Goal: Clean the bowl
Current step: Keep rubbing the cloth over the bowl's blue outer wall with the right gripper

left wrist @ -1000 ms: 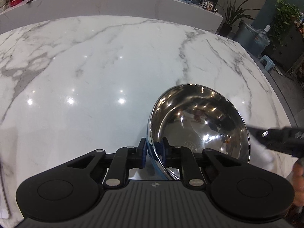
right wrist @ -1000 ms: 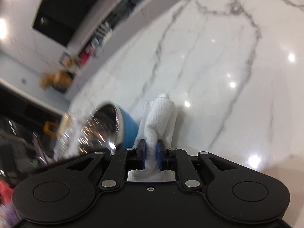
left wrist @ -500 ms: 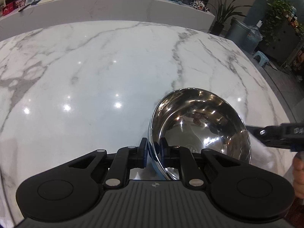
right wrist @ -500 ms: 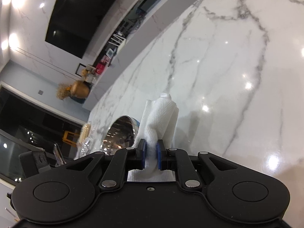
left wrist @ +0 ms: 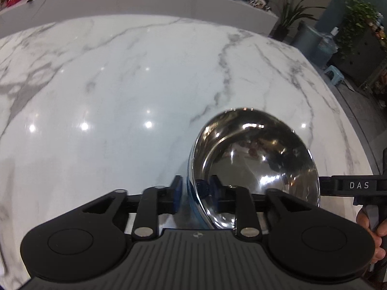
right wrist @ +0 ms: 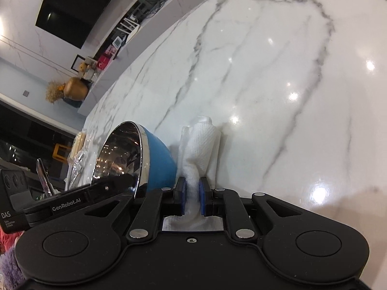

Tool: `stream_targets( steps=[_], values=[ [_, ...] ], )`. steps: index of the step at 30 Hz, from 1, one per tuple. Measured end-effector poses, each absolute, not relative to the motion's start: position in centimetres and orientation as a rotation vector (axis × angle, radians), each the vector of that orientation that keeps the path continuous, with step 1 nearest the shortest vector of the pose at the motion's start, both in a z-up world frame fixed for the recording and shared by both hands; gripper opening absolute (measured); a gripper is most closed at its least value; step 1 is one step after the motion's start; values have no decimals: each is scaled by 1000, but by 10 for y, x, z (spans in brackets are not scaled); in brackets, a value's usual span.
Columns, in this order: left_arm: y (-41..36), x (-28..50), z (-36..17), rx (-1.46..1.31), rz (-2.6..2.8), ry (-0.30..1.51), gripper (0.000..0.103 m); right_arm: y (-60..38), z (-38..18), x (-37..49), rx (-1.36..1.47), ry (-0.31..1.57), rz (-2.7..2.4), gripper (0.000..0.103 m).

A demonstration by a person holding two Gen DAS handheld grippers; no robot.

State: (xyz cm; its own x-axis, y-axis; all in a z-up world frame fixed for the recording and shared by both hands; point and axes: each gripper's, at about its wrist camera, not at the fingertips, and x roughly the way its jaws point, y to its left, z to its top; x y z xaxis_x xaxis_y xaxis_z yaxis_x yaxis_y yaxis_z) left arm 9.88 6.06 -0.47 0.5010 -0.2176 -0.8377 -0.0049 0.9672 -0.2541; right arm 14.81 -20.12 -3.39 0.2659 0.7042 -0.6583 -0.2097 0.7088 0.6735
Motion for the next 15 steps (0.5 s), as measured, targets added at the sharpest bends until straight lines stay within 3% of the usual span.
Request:
stream_targets(
  steps=[4,8,15],
  values=[
    [61,97,-5,-238,-132,1053,30,-199,-34,148,513,1145,654,11],
    [61,95,-4,-241,-133,1066,17,-197,-36,148,513,1144,653,11],
    [61,96,-1,-201,-152,1026,12,-208,-31,150,567,1103,634,11]
  ],
)
